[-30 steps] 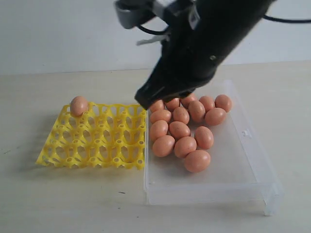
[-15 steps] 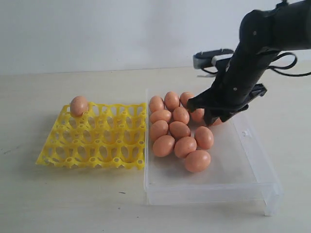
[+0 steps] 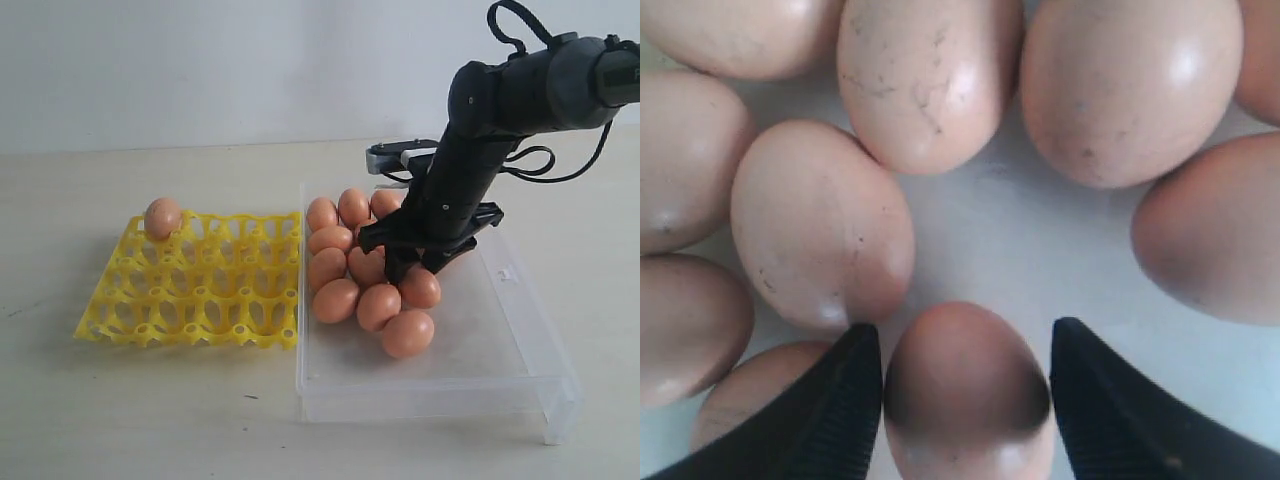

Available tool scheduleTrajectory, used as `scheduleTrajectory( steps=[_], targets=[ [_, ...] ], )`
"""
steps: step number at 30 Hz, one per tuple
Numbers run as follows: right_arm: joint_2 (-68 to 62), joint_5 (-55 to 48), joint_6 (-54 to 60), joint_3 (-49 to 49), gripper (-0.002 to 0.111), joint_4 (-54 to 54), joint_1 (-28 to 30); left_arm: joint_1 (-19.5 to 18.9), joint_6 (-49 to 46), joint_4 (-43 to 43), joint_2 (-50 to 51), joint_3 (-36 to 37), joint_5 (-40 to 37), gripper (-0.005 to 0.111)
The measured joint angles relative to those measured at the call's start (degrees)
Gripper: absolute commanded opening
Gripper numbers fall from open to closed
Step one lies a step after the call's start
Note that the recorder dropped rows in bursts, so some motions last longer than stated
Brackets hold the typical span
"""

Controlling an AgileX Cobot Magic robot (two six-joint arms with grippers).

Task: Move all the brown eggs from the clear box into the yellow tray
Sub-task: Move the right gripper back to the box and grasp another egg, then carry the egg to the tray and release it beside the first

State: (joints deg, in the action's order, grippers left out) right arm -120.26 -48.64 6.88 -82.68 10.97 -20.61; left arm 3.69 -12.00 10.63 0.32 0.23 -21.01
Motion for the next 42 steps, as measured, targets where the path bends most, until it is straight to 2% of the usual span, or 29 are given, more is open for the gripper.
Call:
scheduleTrajectory(
  steps=[3, 8, 9, 11, 14, 20, 27, 34, 42],
  targets=[
    [-0.4, 0.0, 0.2, 0.0, 0.061, -0.2, 0.0, 0.0, 0.0, 0.0, 0.0, 0.0, 0.0, 0.000],
    [-0.7, 0.1, 0.4, 0.0, 0.059, -0.3, 0.0, 0.0, 0.0, 0.0, 0.0, 0.0, 0.0, 0.000],
    [-0.7, 0.1, 0.4, 0.0, 0.055, -0.3, 0.0, 0.0, 0.0, 0.0, 0.0, 0.0, 0.0, 0.000],
    [-0.7, 0.2, 0.7, 0.0, 0.038, -0.4, 0.0, 0.0, 0.0, 0.0, 0.0, 0.0, 0.0, 0.000],
    [-0.7, 0.5, 2.2, 0.0, -0.001, -0.4, 0.0, 0.0, 0.0, 0.0, 0.0, 0.0, 0.0, 0.000],
    [1.0, 1.4, 4.9, 0.0, 0.000, -0.5, 0.0, 0.0, 0.0, 0.0, 0.0, 0.0, 0.0, 0.000],
    [9.7, 6.1, 5.5, 0.4, 0.000, -0.7, -0.5, 0.0, 0.0, 0.0, 0.0, 0.0, 0.0, 0.000],
    [19.3, 28.1, 5.6, 8.2, 0.000, 4.8, -8.1, 0.0, 0.0, 0.0, 0.0, 0.0, 0.0, 0.000],
    [15.0, 52.4, 1.6, 12.2, 0.000, 6.4, -20.5, 0.0, 0.0, 0.0, 0.0, 0.0, 0.0, 0.000]
  ],
)
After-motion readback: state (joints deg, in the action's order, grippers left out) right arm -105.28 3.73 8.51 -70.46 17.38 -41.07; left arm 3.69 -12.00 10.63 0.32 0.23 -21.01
